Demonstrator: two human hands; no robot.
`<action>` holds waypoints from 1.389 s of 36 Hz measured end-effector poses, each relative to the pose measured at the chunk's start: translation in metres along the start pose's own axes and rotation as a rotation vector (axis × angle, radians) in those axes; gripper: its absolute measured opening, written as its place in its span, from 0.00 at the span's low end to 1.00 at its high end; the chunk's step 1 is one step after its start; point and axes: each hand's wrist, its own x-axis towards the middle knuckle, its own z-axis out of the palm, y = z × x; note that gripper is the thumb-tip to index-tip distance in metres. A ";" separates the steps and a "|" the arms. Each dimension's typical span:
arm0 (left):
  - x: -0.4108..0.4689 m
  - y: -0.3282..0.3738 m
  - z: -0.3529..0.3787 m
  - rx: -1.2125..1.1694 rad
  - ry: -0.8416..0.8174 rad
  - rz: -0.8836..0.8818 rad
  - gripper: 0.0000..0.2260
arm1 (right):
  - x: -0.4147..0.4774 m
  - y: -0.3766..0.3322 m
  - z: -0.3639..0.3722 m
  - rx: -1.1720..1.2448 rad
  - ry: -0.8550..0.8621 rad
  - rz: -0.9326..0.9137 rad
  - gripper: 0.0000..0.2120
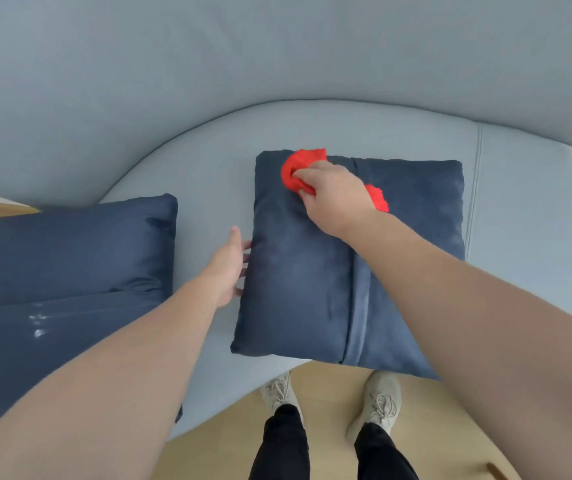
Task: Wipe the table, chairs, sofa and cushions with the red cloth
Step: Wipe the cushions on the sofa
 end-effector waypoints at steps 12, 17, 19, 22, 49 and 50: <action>0.003 0.006 0.012 0.080 -0.039 0.077 0.36 | -0.155 -0.039 0.058 -0.274 -0.364 -0.369 0.11; -0.010 0.011 0.028 0.266 0.009 0.263 0.36 | -0.188 0.001 0.032 0.084 0.028 -0.087 0.14; -0.012 0.012 0.033 0.313 0.025 0.246 0.46 | -0.189 0.029 0.013 0.167 0.199 0.256 0.17; -0.011 0.011 0.033 0.326 0.055 0.195 0.51 | -0.180 0.079 -0.017 0.303 0.290 0.803 0.26; -0.181 0.241 -0.093 -0.124 0.359 0.854 0.28 | 0.026 -0.044 -0.260 1.011 0.196 0.379 0.05; -0.184 0.256 -0.103 -0.135 0.376 0.883 0.27 | 0.043 -0.056 -0.272 1.018 0.209 0.337 0.07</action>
